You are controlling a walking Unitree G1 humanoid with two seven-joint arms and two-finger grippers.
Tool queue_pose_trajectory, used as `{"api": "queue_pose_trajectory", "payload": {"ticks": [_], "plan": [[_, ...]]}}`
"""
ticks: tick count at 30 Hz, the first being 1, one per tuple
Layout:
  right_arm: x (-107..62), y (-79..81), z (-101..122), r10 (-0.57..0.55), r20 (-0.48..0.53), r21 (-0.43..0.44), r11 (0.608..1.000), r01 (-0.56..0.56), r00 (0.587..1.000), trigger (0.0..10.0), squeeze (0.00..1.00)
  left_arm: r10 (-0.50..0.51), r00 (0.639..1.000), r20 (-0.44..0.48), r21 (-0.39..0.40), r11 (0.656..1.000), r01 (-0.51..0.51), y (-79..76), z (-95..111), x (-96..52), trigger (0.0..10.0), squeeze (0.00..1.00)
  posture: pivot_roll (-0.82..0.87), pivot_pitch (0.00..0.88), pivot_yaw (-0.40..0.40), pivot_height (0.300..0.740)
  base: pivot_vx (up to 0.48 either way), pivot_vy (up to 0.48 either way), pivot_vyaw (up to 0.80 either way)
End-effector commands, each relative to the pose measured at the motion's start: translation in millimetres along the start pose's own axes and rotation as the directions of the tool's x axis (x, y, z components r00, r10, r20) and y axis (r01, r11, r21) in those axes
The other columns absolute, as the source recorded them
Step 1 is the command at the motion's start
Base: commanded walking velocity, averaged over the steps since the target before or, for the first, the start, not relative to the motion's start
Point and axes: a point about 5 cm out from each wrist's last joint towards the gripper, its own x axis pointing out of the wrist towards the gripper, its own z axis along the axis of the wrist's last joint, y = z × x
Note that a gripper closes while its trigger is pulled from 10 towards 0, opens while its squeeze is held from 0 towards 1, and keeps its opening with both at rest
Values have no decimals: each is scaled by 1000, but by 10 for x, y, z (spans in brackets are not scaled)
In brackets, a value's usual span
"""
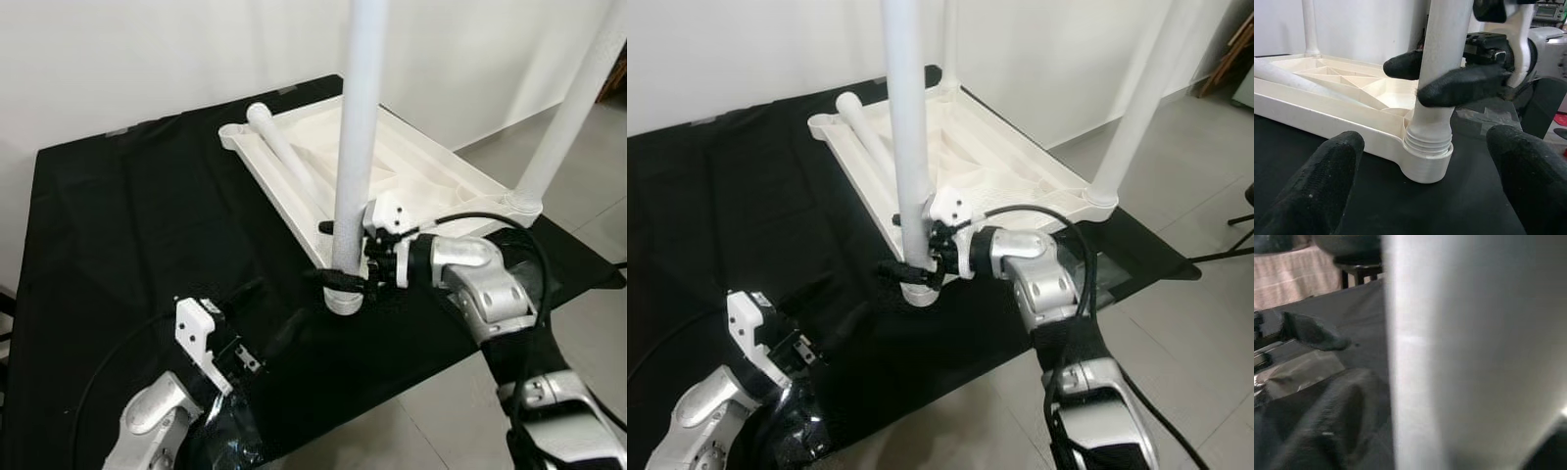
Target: Building children table
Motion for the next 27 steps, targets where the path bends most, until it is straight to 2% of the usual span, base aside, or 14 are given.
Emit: {"api": "queue_pose_trajectory", "payload": {"ticks": [1,9,12,15,16,17,18,19,20,21,23,24,26,27], "plan": [[32,0,-18,32,19,12,999,-32,999,0,0,5,1000,-14,6,1000,-5,-23,-40,-30,10000,0,-16,151,-7,740,0,0,0],[-14,-33,-160,22,13,34,999,-23,1000,0,0,6,1000,-11,3,1000,-6,-31,-44,-29,10000,0,-26,151,-3,740,0,0,0],[-33,22,-317,-144,9,82,986,143,990,0,0,7,1000,-10,-1,1000,-7,-32,-44,-38,10000,0,-33,156,-3,740,0,0,0],[-26,49,-369,-204,1,99,974,203,979,0,0,7,1000,-10,-1,1000,-7,-33,-42,-44,10000,0,-33,156,-4,740,0,0,0],[10,108,-440,-315,-8,140,939,313,949,0,0,8,1000,-10,-1,1000,-8,-29,-39,-52,10000,0,-36,158,-7,740,0,0,0],[10,108,-440,-315,-8,140,939,313,949,0,0,8,1000,-10,-1,1000,-8,-29,-39,-52,10000,0,-36,158,-7,740,0,0,0],[47,160,-501,-454,-12,191,873,448,891,0,0,8,1000,-10,0,1000,-8,-25,-36,-59,10000,0,-38,159,-6,740,0,0,0],[47,160,-501,-454,-12,191,873,448,891,0,0,8,1000,-10,0,1000,-8,-25,-36,-59,10000,0,-38,159,-6,740,0,0,0],[146,467,-629,-547,-71,155,820,551,834,0,0,8,1000,-11,-1,1000,-8,-11,-31,-62,10000,0,-46,171,3,740,0,0,0],[146,467,-629,-547,-71,155,820,551,834,0,0,8,1000,-11,-1,1000,-8,-11,-31,-62,10000,0,-46,171,3,740,0,0,0],[194,672,-620,-613,-67,110,779,617,787,0,0,7,1000,-12,-2,1000,-7,2,-28,-65,10000,0,-52,171,6,740,0,0,0],[212,740,-617,-647,-66,139,748,649,759,0,0,5,1000,-14,-4,1000,-5,15,-31,-70,10000,0,-84,160,25,740,0,0,0],[212,740,-617,-647,-66,139,748,649,759,0,0,5,1000,-14,-4,1000,-5,15,-31,-70,10000,0,-84,160,25,740,0,0,0],[199,743,-699,-661,-102,209,716,666,743,0,0,2,1000,-15,-12,1000,-2,22,-34,-57,10000,0,-63,154,18,740,0,0,0]]}}
